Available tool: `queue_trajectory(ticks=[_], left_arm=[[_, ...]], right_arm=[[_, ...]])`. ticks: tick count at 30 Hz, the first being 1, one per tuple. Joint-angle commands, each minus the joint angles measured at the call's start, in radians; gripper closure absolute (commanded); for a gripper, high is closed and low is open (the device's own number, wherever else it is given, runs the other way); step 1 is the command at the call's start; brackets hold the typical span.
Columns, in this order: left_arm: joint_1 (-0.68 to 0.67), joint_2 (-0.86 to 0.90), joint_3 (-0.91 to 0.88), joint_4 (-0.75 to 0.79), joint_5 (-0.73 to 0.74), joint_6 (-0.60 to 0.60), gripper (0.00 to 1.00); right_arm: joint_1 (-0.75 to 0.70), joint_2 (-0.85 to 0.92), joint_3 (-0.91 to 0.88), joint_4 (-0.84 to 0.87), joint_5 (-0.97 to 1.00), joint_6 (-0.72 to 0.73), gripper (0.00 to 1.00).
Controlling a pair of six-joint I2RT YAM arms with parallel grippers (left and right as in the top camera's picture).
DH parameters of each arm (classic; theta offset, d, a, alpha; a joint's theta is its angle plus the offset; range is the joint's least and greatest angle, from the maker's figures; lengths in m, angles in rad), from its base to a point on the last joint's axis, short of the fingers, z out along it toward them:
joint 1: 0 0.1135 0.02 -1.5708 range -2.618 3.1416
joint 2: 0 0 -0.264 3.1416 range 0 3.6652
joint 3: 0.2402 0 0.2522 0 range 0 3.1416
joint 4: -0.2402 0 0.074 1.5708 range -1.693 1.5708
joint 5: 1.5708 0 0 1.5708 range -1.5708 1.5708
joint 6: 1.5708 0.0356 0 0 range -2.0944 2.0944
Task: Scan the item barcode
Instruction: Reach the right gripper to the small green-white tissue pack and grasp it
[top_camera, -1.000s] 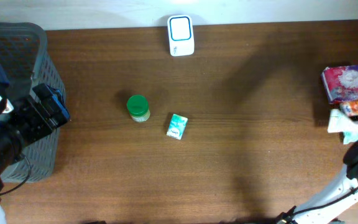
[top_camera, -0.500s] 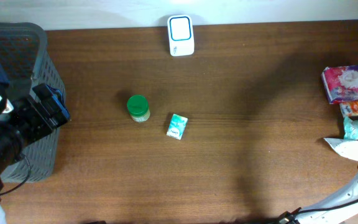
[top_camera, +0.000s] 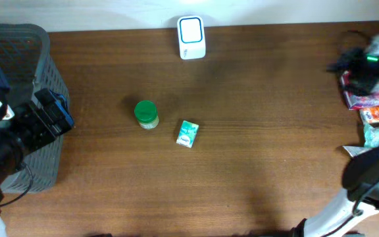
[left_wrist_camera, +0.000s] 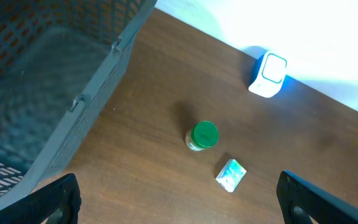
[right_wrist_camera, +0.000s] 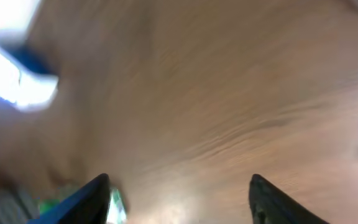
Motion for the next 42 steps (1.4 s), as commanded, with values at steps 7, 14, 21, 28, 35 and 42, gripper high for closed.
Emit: queue_trajectory(ticks=[7, 14, 21, 28, 35, 42], left_arm=[[0.006, 0.000, -0.001, 0.000, 0.007, -0.010, 0.01], [0.006, 0.000, -0.001, 0.000, 0.007, -0.010, 0.01], [0.006, 0.000, -0.001, 0.000, 0.007, -0.010, 0.01], [0.006, 0.000, -0.001, 0.000, 0.007, -0.010, 0.01], [0.006, 0.000, -0.001, 0.000, 0.007, -0.010, 0.01], [0.006, 0.000, -0.001, 0.000, 0.007, -0.010, 0.01]], right_arm=[[0.666, 0.141, -0.102, 0.049, 0.115, -0.082, 0.37], [0.977, 0.192, -0.166, 0.208, 0.491, 0.282, 0.46], [1.134, 0.193, -0.292, 0.397, 0.657, 0.330, 0.46], [1.173, 0.194, -0.416, 0.527, 0.723, 0.375, 0.46], [1.174, 0.210, -0.428, 0.531, 0.723, 0.402, 0.69], [1.173, 0.283, -0.427, 0.537, 0.753, 0.401, 0.72]])
